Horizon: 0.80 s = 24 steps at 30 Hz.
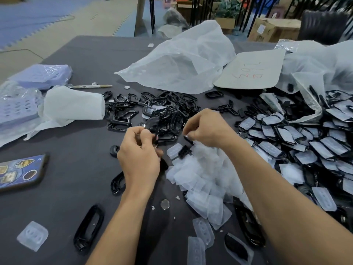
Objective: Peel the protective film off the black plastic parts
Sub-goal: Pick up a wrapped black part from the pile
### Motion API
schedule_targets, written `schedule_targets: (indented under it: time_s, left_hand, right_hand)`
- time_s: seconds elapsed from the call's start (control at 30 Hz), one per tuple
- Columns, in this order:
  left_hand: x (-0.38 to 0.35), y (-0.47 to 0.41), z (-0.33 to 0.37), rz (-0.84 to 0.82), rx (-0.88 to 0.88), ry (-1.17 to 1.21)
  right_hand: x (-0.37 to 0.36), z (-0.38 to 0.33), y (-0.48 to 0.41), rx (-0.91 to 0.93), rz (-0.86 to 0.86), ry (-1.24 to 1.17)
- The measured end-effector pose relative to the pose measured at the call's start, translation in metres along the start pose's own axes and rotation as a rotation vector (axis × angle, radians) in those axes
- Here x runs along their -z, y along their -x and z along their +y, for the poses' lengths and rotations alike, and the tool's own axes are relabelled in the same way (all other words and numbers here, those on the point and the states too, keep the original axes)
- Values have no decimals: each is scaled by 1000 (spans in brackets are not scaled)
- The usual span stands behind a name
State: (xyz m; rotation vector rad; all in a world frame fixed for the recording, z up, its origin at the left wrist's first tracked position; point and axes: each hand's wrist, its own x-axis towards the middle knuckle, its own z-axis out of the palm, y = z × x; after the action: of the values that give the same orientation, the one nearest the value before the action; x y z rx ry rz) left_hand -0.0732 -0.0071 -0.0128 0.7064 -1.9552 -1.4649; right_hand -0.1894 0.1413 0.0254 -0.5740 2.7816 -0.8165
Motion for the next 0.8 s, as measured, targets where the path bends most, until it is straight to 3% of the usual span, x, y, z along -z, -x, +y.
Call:
schedule_targets:
  time_s: [0.1, 0.23, 0.4, 0.5, 0.67, 0.8]
  left_hand:
    - [-2, -4, -2, -66, 36, -38]
    - [-1, -7, -7, -143, 61, 25]
    - [0, -10, -10, -105, 89, 75]
    - [0, -13, -11, -114, 122, 86]
    - [5, -14, -16, -129, 133, 152]
    - [6, -16, -13, -180, 127, 226]
  right_hand:
    - [-8, -8, 10, 54, -159, 191]
    - [-17, -8, 19, 31, -80, 206]
    - [-14, 5, 31, -23, 149, -140]
    - [-20, 7, 37, -27, 221, -136]
    - [-35, -4, 33, -5, 30, 37]
    - [-37, -5, 32, -17, 90, 84]
